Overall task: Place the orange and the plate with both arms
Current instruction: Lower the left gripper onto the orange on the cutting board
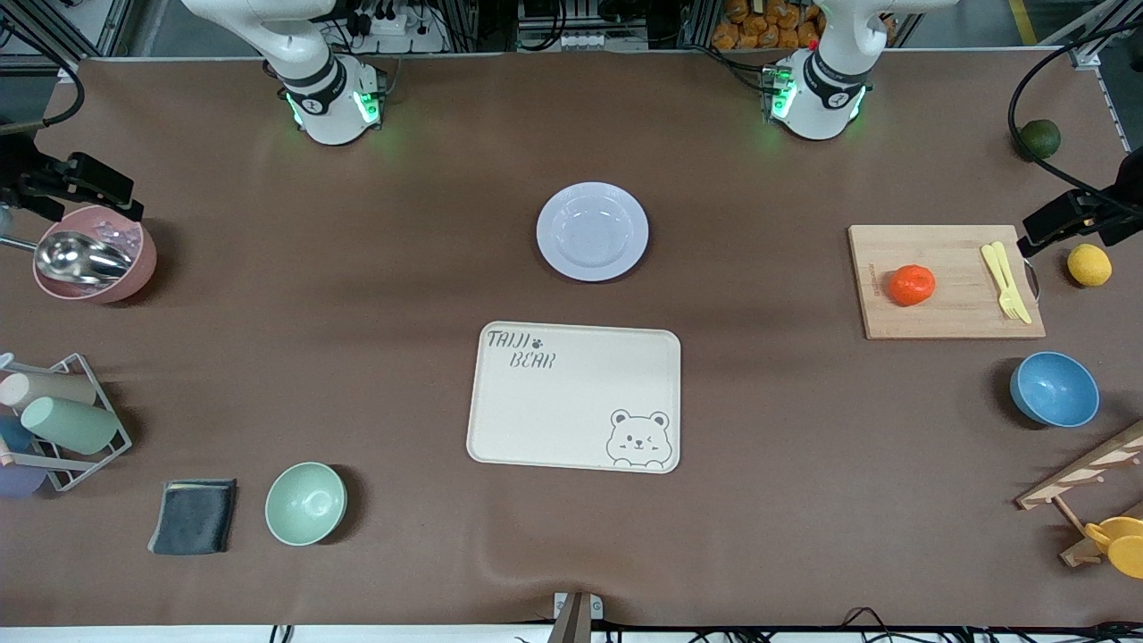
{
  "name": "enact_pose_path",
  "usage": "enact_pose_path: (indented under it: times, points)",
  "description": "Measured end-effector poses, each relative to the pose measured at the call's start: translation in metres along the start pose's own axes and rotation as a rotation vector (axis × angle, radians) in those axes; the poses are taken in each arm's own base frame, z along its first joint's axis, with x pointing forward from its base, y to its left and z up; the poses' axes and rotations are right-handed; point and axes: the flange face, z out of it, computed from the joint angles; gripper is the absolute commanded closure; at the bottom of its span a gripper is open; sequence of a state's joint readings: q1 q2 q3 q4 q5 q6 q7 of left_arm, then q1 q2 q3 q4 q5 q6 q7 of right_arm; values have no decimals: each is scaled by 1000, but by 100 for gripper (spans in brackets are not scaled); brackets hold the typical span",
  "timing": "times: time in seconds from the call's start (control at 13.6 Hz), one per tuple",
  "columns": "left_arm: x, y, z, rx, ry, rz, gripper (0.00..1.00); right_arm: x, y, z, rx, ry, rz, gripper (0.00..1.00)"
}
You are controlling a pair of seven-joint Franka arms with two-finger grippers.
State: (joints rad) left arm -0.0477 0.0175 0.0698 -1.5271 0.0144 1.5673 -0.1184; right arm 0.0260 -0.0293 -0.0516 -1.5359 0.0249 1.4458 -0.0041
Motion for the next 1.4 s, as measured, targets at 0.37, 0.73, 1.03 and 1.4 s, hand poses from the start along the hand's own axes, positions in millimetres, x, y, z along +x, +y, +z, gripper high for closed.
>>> enact_pose_path:
  times: [0.37, 0.73, 1.03, 1.4]
  points:
    - [1, 2, 2, 1, -7, 2, 0, 0, 0, 0, 0, 0, 0, 0]
    - [4, -5, 37, 14, -96, -11, 0, 0, 0, 0, 0, 0, 0, 0]
    - [9, -25, 113, 17, -132, -44, 0, 0, 0, 0, 0, -1, -4, 0]
    - [-24, -49, 232, 34, -160, -69, 0, -1, -2, 6, 0, -20, -12, 0]
